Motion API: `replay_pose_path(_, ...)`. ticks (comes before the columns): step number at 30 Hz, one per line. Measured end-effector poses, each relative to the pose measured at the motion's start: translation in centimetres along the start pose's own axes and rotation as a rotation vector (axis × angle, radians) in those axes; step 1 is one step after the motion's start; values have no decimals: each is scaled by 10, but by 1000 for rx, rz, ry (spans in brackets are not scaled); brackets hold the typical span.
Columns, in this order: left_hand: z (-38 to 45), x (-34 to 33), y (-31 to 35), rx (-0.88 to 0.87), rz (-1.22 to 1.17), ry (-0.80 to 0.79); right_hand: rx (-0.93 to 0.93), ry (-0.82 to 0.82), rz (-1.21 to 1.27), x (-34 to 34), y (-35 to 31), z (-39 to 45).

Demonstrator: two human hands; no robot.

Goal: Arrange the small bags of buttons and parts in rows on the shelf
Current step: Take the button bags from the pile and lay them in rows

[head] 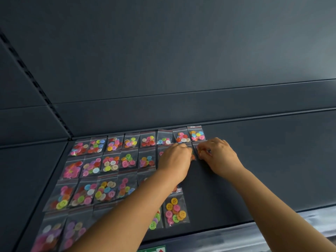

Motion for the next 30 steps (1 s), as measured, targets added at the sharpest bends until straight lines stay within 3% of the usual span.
replay_pose_path(13, -52, 58, -59, 104, -35, 147, 185, -36, -192, -9, -88, -12)
replay_pose_path(30, -223, 134, -283, 339, 22, 211, 444, -113, -70, -107, -353, -38)
Point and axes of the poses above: each hand's wrist, its own z-axis towards the middle knuckle, its own x-axis out of the back of the hand, y = z × x, the point moved 8 cm from there along z, towards the middle knuckle, and after that the axes turned 7 degrees about x, right-handed, at the moved point
